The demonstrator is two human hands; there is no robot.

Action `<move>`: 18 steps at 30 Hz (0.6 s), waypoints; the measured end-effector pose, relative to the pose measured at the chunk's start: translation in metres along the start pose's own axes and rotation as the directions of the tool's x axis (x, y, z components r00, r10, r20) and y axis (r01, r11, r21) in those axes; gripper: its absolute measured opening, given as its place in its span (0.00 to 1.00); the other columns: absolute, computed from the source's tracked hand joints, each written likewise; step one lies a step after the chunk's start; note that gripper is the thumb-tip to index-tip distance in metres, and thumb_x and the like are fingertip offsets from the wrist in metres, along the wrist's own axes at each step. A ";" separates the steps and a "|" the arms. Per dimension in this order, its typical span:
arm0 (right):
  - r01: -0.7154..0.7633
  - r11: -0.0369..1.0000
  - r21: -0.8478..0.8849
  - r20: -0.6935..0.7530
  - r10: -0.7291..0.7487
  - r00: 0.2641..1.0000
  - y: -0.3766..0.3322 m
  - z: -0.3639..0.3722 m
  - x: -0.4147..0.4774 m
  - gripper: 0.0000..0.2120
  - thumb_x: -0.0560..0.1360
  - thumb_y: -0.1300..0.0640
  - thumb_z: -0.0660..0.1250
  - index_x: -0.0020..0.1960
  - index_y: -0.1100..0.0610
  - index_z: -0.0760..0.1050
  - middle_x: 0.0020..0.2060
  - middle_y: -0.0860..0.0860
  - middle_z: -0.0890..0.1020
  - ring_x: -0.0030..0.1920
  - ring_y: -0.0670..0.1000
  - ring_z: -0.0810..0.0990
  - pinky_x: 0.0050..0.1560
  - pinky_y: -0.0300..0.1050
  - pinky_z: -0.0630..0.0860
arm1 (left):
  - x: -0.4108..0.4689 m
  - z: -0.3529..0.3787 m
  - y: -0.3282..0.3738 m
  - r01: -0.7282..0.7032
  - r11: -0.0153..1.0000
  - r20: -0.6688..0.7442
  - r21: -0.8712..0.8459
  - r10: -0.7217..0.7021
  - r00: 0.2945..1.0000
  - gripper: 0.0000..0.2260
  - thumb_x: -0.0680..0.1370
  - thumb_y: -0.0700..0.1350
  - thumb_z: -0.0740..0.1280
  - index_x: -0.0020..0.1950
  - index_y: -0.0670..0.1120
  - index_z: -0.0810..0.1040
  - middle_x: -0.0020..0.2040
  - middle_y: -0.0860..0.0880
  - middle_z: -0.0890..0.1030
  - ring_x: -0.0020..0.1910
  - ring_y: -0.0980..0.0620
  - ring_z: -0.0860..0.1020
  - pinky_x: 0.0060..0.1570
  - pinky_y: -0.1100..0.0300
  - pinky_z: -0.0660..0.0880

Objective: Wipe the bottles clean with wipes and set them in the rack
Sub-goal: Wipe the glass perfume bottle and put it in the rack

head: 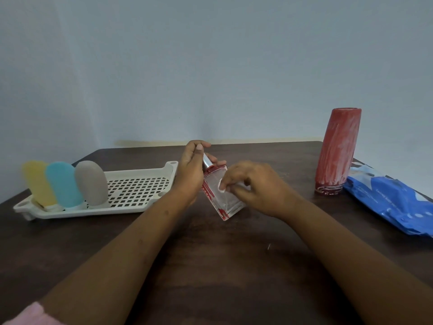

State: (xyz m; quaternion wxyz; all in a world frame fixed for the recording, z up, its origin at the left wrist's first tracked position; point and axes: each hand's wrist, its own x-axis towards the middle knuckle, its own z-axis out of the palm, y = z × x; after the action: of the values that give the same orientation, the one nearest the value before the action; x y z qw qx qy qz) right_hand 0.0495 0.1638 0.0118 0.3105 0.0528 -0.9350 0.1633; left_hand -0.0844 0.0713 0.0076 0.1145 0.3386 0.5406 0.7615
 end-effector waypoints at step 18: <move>-0.016 0.999 0.041 0.135 0.010 0.991 -0.012 -0.001 0.001 0.10 0.69 0.64 0.70 0.45 0.51 0.84 0.40 0.39 0.76 0.41 0.34 0.75 0.40 0.24 0.66 | 0.002 -0.002 -0.001 0.032 0.999 -0.013 0.024 -0.031 0.999 0.10 0.85 0.44 0.51 0.54 0.45 0.72 0.37 0.45 0.76 0.40 0.46 0.83 0.41 0.58 0.80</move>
State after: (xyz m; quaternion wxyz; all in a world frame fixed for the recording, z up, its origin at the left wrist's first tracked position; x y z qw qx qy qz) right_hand 0.0513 0.1522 0.0163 0.2444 0.0641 -0.9505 0.1807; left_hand -0.0877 0.0716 0.0068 0.1189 0.3264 0.5559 0.7552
